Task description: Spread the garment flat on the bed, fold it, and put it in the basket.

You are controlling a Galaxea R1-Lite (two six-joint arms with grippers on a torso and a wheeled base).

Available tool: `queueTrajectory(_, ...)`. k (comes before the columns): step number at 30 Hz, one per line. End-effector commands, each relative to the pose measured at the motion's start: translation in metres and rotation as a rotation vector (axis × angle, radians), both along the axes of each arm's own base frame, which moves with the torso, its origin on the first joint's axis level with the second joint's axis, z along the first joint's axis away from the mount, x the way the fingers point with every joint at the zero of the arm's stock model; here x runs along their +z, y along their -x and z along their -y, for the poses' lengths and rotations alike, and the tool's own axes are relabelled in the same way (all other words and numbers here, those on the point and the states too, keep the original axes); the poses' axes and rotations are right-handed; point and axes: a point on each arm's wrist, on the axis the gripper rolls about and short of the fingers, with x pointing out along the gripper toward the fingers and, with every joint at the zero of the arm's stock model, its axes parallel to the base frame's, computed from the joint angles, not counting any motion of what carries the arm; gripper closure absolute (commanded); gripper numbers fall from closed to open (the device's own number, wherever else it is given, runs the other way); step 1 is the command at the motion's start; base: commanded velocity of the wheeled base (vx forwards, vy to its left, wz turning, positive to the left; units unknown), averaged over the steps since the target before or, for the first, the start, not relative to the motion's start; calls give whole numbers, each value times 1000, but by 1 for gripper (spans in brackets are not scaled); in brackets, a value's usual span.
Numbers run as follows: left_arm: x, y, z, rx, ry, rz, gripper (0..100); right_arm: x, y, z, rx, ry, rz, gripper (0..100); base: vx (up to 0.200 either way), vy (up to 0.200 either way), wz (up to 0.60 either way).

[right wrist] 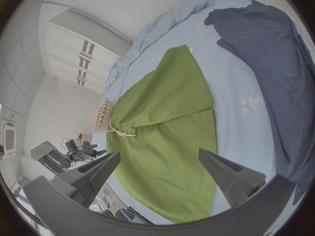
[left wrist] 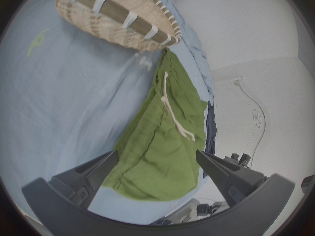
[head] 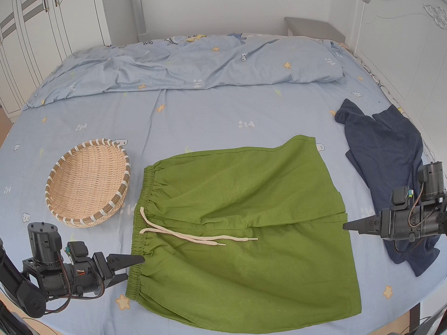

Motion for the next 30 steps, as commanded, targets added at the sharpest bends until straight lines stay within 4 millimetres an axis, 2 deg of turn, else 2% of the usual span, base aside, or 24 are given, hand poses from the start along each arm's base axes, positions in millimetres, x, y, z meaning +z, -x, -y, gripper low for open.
queueTrajectory(1,-2,17,-2,-74,-42,-16,0,5,15,-1,14,-2,30,0,0,0,0)
queueTrajectory(7,-26,25,-5,-189,-191,-124,0,4,14,-1,10,0,30,0,0,0,0)
queueTrajectory(13,-28,26,-11,-176,-194,-137,0,6,12,0,7,0,37,0,0,0,0)
queueTrajectory(19,-33,24,-8,-199,-188,-159,0,4,11,-1,10,0,30,0,0,0,0)
queueTrajectory(22,-40,24,0,-273,-169,-196,0,5,11,-1,9,0,31,0,0,0,0)
queueTrajectory(30,-45,9,2,-259,-171,-119,0,3,11,-1,10,0,27,0,0,0,0)
